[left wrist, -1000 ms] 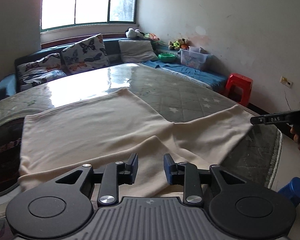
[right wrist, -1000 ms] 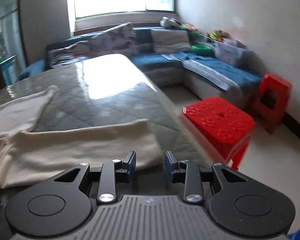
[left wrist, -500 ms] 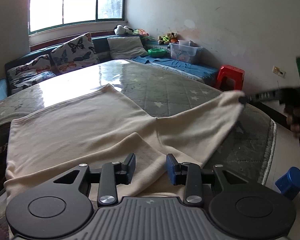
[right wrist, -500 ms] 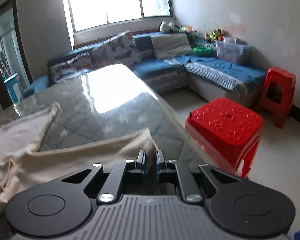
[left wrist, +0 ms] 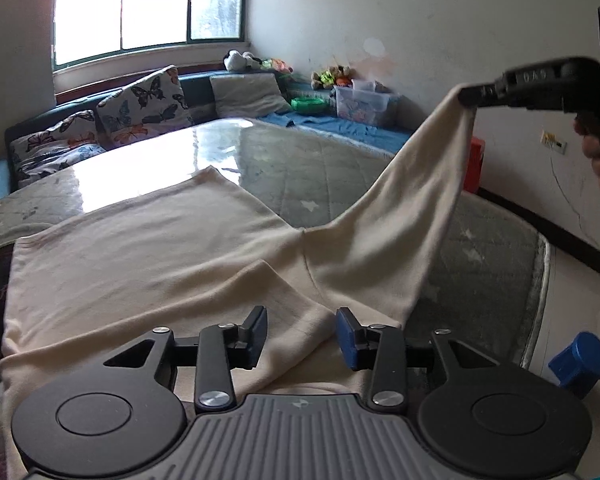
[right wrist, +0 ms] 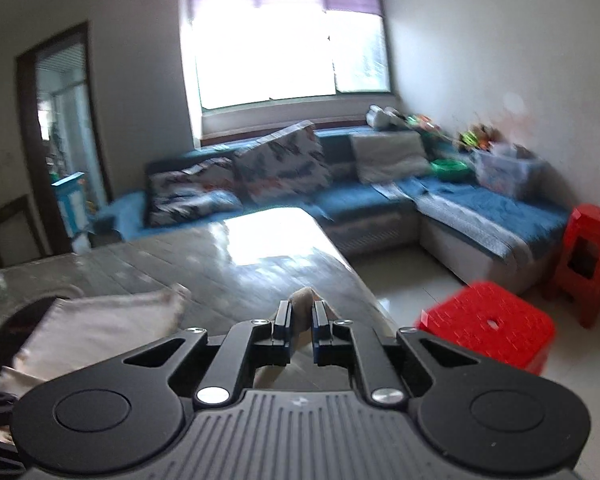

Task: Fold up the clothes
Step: 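Lift a sweatshirt sleeve with the right gripper and fold it across the body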

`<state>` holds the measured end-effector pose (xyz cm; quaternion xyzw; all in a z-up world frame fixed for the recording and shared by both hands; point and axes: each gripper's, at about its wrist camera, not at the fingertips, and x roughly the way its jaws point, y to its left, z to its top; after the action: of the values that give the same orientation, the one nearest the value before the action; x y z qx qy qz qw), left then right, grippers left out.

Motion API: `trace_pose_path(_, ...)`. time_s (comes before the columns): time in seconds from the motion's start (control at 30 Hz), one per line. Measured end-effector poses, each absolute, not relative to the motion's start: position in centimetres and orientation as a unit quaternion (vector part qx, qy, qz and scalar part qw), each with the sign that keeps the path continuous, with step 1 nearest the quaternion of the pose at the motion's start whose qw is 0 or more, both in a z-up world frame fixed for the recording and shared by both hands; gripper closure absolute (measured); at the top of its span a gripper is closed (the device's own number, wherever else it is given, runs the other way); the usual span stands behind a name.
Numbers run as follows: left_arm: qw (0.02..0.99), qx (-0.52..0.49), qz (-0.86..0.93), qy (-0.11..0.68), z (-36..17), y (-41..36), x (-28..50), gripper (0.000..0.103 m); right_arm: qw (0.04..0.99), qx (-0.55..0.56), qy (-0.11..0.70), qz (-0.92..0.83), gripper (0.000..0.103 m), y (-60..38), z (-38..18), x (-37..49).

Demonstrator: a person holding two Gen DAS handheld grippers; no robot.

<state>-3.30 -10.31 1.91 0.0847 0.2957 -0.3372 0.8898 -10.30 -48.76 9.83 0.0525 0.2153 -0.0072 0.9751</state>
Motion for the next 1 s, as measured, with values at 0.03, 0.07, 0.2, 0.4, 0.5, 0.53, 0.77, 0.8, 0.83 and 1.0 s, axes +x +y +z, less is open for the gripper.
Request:
trace_pose_path(0.03,0.892,0.080,-0.335,0.291,2.3,-9.8,-3.4,0.059,0.977,0.046,0.210,0.007,0.095,-47.9,10.6,-10.2)
trace_pose_path(0.07,0.896,0.075,-0.332,0.286,2.6,-9.2,-3.5,0.058,0.978,0.040,0.205,0.021,0.095,-47.1,11.3,-10.0)
trace_pose_path(0.2,0.912,0.054,-0.301,0.273,3.5,-5.8,-3.7,0.056,0.980,0.016,0.184,0.076,0.095,-43.7,14.3,-9.4)
trace_pose_path(0.4,0.937,0.023,-0.228,0.264,3.7,0.6,-4.4,0.052,0.968,-0.032,0.178,0.176,0.095,-36.0,16.0,-7.4)
trace_pose_path(0.5,0.945,0.004,-0.192,0.264,3.7,3.6,-4.8,0.051,0.955,-0.056,0.189,0.222,0.095,-31.4,15.3,-6.2)
trace_pose_path(0.53,0.947,-0.003,-0.181,0.265,3.6,4.6,-4.9,0.051,0.950,-0.065,0.194,0.237,0.095,-29.9,15.0,-5.8)
trace_pose_path(0.77,0.949,-0.025,-0.141,0.279,2.7,7.7,-5.6,0.050,0.903,-0.109,0.257,0.326,0.093,-21.5,10.5,-5.8)
trace_pose_path(0.8,0.949,-0.027,-0.140,0.281,2.7,7.8,-5.5,0.050,0.899,-0.116,0.262,0.330,0.093,-21.0,9.9,-6.0)
trace_pose_path(0.83,0.949,-0.027,-0.140,0.282,2.6,7.8,-5.5,0.050,0.898,-0.119,0.264,0.332,0.092,-20.9,9.7,-6.2)
trace_pose_path(1.0,0.949,-0.025,-0.153,0.276,2.7,7.3,-5.3,0.050,0.900,-0.129,0.266,0.321,0.063,-22.7,9.7,-6.6)
